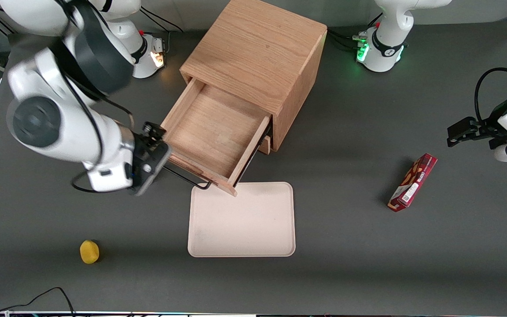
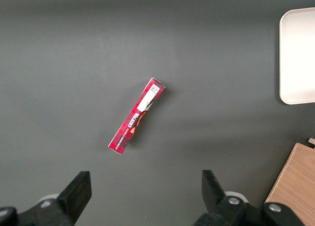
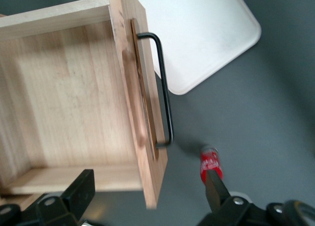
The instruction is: Open upper drawer
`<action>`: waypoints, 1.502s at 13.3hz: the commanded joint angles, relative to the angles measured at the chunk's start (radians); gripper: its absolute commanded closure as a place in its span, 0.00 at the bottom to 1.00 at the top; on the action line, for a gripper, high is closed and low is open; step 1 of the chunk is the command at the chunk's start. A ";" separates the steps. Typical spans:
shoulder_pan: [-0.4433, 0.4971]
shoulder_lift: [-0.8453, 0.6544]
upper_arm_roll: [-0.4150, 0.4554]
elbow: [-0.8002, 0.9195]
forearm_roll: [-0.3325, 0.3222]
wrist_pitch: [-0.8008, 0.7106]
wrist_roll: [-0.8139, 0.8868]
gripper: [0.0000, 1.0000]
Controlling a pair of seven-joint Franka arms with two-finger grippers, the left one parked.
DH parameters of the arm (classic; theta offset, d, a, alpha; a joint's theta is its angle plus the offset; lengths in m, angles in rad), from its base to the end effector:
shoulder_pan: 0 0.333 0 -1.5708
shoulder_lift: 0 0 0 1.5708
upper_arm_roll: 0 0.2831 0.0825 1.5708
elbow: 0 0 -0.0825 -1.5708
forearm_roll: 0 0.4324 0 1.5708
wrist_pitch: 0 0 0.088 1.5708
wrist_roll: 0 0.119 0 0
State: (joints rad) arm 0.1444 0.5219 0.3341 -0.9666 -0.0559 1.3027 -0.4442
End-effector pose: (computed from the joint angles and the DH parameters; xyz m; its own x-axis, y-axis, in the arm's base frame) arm 0.6486 0.2572 0.5350 0.6247 0.7746 -0.0985 0.7570 -0.6317 -0.1670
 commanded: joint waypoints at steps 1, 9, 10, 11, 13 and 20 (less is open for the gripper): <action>-0.066 -0.136 -0.003 -0.101 0.042 -0.039 0.094 0.00; -0.294 -0.644 0.002 -0.766 0.071 0.370 0.148 0.00; -0.333 -0.670 -0.001 -0.811 0.129 0.401 0.150 0.00; -0.371 -0.668 -0.001 -0.813 0.163 0.400 0.153 0.00; -0.413 -0.666 -0.009 -0.810 0.163 0.392 0.203 0.00; -0.523 -0.671 -0.009 -0.735 0.163 0.234 0.243 0.00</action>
State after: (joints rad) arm -0.3662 -0.1337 0.3191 -1.7174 0.0897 1.5791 -0.2369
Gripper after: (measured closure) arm 0.000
